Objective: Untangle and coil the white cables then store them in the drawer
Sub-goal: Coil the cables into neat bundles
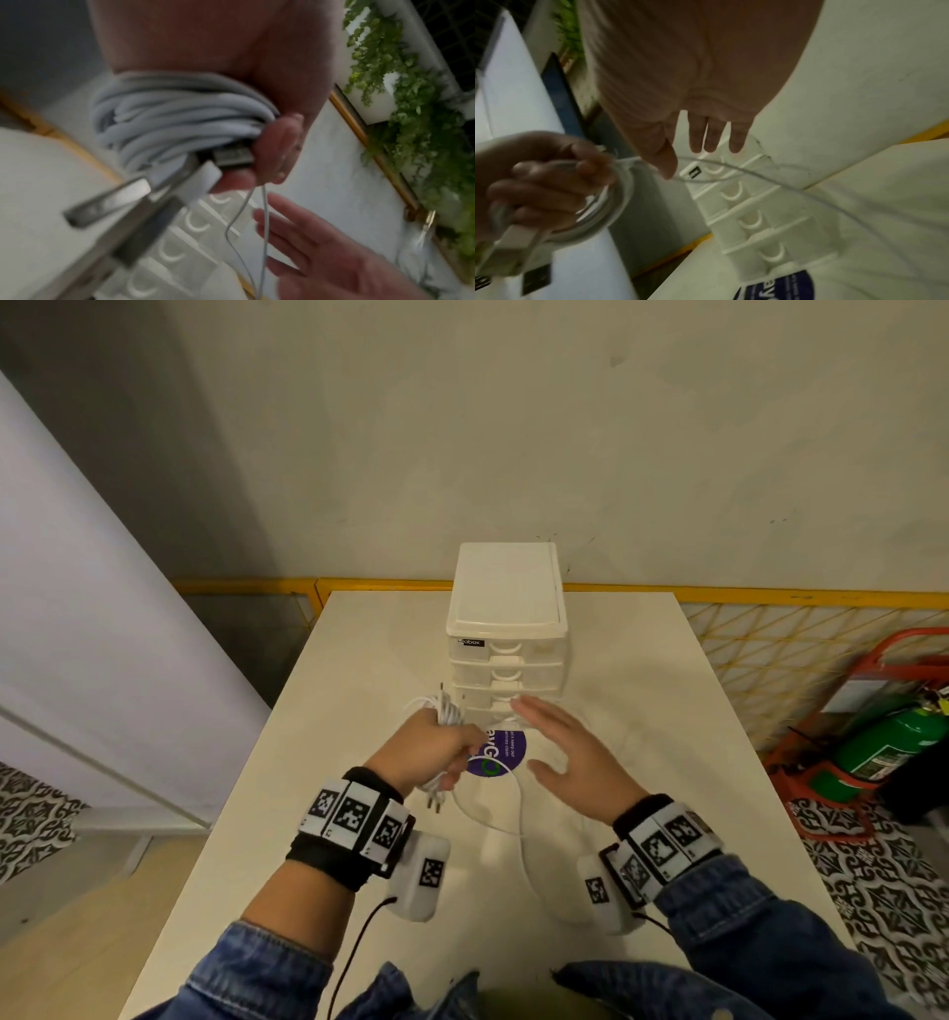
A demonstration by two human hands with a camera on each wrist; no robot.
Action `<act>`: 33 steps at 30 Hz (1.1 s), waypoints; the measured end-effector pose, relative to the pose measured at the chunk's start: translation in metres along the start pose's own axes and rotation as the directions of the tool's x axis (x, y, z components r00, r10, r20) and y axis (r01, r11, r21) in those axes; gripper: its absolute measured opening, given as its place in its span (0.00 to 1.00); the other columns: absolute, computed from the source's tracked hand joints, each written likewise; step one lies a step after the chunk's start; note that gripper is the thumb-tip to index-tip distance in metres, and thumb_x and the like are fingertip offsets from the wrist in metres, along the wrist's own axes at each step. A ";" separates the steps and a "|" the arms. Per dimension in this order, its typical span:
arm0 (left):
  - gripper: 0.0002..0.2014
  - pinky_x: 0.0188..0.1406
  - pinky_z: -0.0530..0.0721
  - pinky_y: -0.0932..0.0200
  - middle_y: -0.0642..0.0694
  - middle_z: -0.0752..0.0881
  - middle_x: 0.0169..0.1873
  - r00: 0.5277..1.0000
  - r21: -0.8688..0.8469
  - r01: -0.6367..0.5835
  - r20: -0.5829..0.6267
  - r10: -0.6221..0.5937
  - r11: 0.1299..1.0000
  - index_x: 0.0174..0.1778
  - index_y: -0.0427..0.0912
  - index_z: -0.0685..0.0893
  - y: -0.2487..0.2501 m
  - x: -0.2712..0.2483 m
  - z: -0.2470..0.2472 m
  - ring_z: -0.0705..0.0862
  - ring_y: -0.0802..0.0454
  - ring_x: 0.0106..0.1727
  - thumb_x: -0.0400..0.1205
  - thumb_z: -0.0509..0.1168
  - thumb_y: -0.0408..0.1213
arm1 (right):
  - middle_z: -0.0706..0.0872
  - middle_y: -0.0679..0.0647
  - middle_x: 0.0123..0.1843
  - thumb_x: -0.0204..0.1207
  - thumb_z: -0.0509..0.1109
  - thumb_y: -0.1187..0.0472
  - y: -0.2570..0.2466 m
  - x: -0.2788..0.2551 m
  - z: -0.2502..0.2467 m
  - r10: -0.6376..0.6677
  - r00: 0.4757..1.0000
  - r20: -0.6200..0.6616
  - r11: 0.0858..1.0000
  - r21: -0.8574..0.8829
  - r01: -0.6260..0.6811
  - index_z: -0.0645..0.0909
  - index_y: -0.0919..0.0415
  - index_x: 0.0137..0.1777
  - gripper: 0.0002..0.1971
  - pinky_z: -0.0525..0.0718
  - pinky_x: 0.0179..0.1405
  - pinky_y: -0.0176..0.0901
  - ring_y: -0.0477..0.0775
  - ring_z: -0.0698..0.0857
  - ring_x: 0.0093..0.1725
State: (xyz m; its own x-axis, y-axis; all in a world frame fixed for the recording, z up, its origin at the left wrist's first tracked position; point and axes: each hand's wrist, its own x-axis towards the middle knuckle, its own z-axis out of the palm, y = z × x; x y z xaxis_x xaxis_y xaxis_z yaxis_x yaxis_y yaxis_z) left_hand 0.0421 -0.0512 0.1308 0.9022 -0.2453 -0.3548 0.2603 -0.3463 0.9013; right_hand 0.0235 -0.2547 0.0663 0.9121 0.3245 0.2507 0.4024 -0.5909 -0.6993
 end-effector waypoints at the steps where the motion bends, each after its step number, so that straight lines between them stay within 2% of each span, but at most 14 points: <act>1: 0.17 0.19 0.67 0.61 0.46 0.67 0.10 0.998 -0.027 -0.002 0.056 0.004 1.000 0.20 0.38 0.72 0.002 -0.002 0.004 0.65 0.49 0.13 0.75 0.64 0.27 | 0.66 0.43 0.78 0.75 0.67 0.66 -0.002 0.003 0.007 -0.016 1.000 0.018 1.000 -0.003 0.016 0.62 0.49 0.78 0.33 0.57 0.77 0.32 0.41 0.61 0.78; 3: 0.18 0.20 0.67 0.60 0.46 0.67 0.11 0.989 -0.059 0.009 0.147 -0.001 0.998 0.17 0.41 0.73 0.002 -0.004 0.009 0.65 0.48 0.15 0.75 0.64 0.29 | 0.73 0.48 0.75 0.78 0.64 0.61 0.002 0.004 0.019 -0.031 0.999 -0.021 0.999 -0.020 0.030 0.68 0.52 0.75 0.25 0.62 0.77 0.40 0.46 0.66 0.76; 4: 0.18 0.21 0.67 0.60 0.46 0.67 0.11 0.984 -0.064 0.018 0.180 -0.006 0.998 0.17 0.42 0.74 0.001 -0.005 0.010 0.65 0.48 0.15 0.74 0.65 0.30 | 0.79 0.51 0.69 0.78 0.62 0.59 0.006 0.005 0.021 -0.047 0.997 -0.069 0.998 -0.037 0.045 0.74 0.54 0.70 0.19 0.68 0.73 0.45 0.49 0.72 0.71; 6: 0.17 0.23 0.69 0.59 0.47 0.67 0.11 0.974 -0.048 0.032 0.224 -0.021 0.998 0.17 0.43 0.76 -0.002 -0.006 0.009 0.66 0.48 0.14 0.74 0.66 0.33 | 0.86 0.54 0.54 0.78 0.59 0.59 0.009 0.005 0.018 -0.051 0.986 -0.156 0.998 -0.040 0.045 0.82 0.59 0.57 0.13 0.79 0.58 0.51 0.51 0.81 0.55; 8: 0.16 0.24 0.70 0.59 0.47 0.68 0.11 0.966 -0.022 0.045 0.255 -0.038 0.999 0.19 0.43 0.77 -0.004 -0.007 0.008 0.67 0.49 0.14 0.75 0.66 0.35 | 0.87 0.53 0.47 0.76 0.56 0.57 0.006 0.006 0.010 -0.044 0.981 -0.190 0.999 -0.014 0.042 0.82 0.60 0.52 0.15 0.79 0.50 0.45 0.50 0.82 0.47; 11: 0.14 0.21 0.70 0.62 0.48 0.69 0.12 0.940 0.072 0.053 0.334 -0.074 0.996 0.25 0.40 0.77 -0.006 -0.008 0.013 0.68 0.50 0.13 0.77 0.66 0.38 | 0.85 0.53 0.45 0.74 0.53 0.60 -0.009 0.016 -0.008 -0.145 0.973 -0.178 0.989 -0.061 0.136 0.81 0.60 0.49 0.14 0.75 0.47 0.35 0.47 0.80 0.46; 15: 0.12 0.20 0.72 0.63 0.47 0.69 0.13 0.919 0.081 0.040 0.387 -0.069 0.996 0.27 0.39 0.77 -0.001 -0.011 0.024 0.69 0.50 0.14 0.73 0.66 0.41 | 0.84 0.55 0.45 0.71 0.54 0.68 -0.016 0.035 -0.019 -0.183 0.975 -0.123 0.973 -0.164 0.162 0.80 0.62 0.49 0.14 0.77 0.47 0.45 0.53 0.81 0.47; 17: 0.12 0.20 0.72 0.64 0.47 0.70 0.13 0.910 0.098 0.032 0.408 -0.069 0.995 0.27 0.40 0.77 0.001 -0.012 0.025 0.69 0.49 0.14 0.74 0.66 0.41 | 0.83 0.52 0.44 0.72 0.55 0.69 -0.016 0.035 -0.017 -0.173 0.977 -0.121 0.978 -0.137 0.157 0.79 0.62 0.48 0.12 0.76 0.45 0.42 0.47 0.79 0.45; 20: 0.14 0.22 0.72 0.61 0.47 0.71 0.14 0.926 0.113 0.051 0.368 -0.090 0.992 0.28 0.40 0.78 0.000 -0.013 0.026 0.70 0.49 0.15 0.73 0.68 0.45 | 0.79 0.46 0.42 0.73 0.54 0.67 -0.020 0.032 -0.017 -0.187 0.955 -0.229 0.982 -0.049 0.181 0.76 0.56 0.48 0.11 0.73 0.44 0.30 0.39 0.76 0.43; 23: 0.14 0.23 0.72 0.60 0.47 0.72 0.14 0.944 0.095 0.041 0.322 -0.070 0.995 0.28 0.41 0.77 -0.005 -0.012 0.025 0.70 0.49 0.15 0.74 0.71 0.44 | 0.82 0.51 0.42 0.72 0.54 0.65 -0.024 0.032 -0.018 -0.251 0.928 -0.275 0.968 -0.098 0.232 0.75 0.54 0.48 0.10 0.74 0.43 0.33 0.45 0.78 0.44; 27: 0.14 0.23 0.75 0.61 0.48 0.72 0.14 0.931 0.077 -0.015 0.365 -0.014 0.997 0.26 0.41 0.77 0.000 -0.016 0.031 0.70 0.51 0.14 0.77 0.69 0.39 | 0.84 0.51 0.44 0.74 0.52 0.62 -0.019 0.036 -0.016 -0.164 0.959 -0.232 0.985 -0.098 0.144 0.78 0.58 0.48 0.12 0.74 0.43 0.36 0.46 0.79 0.44; 30: 0.15 0.21 0.74 0.63 0.48 0.69 0.13 0.927 -0.023 -0.062 0.370 0.066 0.998 0.27 0.40 0.76 0.010 -0.020 0.033 0.69 0.53 0.14 0.80 0.64 0.37 | 0.79 0.35 0.38 0.76 0.54 0.56 -0.012 0.031 -0.008 -0.036 0.996 -0.077 0.998 -0.055 0.032 0.77 0.55 0.47 0.10 0.73 0.40 0.37 0.40 0.78 0.39; 32: 0.14 0.19 0.72 0.65 0.49 0.67 0.13 0.919 -0.133 -0.055 0.381 0.102 0.990 0.29 0.39 0.76 0.013 -0.022 0.030 0.67 0.53 0.13 0.82 0.61 0.38 | 0.80 0.39 0.36 0.74 0.54 0.51 -0.012 0.023 0.002 0.031 0.999 0.011 0.999 0.011 -0.031 0.73 0.48 0.45 0.08 0.78 0.39 0.42 0.43 0.80 0.37; 33: 0.15 0.19 0.71 0.66 0.49 0.66 0.13 0.912 -0.194 -0.041 0.392 0.116 0.980 0.30 0.39 0.75 0.014 -0.022 0.028 0.66 0.53 0.13 0.83 0.61 0.39 | 0.84 0.46 0.38 0.73 0.53 0.49 -0.011 0.019 0.008 0.069 0.997 0.018 0.996 0.051 -0.070 0.74 0.49 0.45 0.10 0.80 0.42 0.46 0.47 0.81 0.38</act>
State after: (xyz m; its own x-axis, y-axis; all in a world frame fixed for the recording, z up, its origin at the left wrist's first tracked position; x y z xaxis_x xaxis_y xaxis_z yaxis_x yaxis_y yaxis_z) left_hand 0.0164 -0.0759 0.1447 0.7184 -0.6194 -0.3166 0.2845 -0.1537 0.9463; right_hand 0.0358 -0.2358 0.0738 0.9362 0.2963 0.1893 0.3329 -0.5735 -0.7485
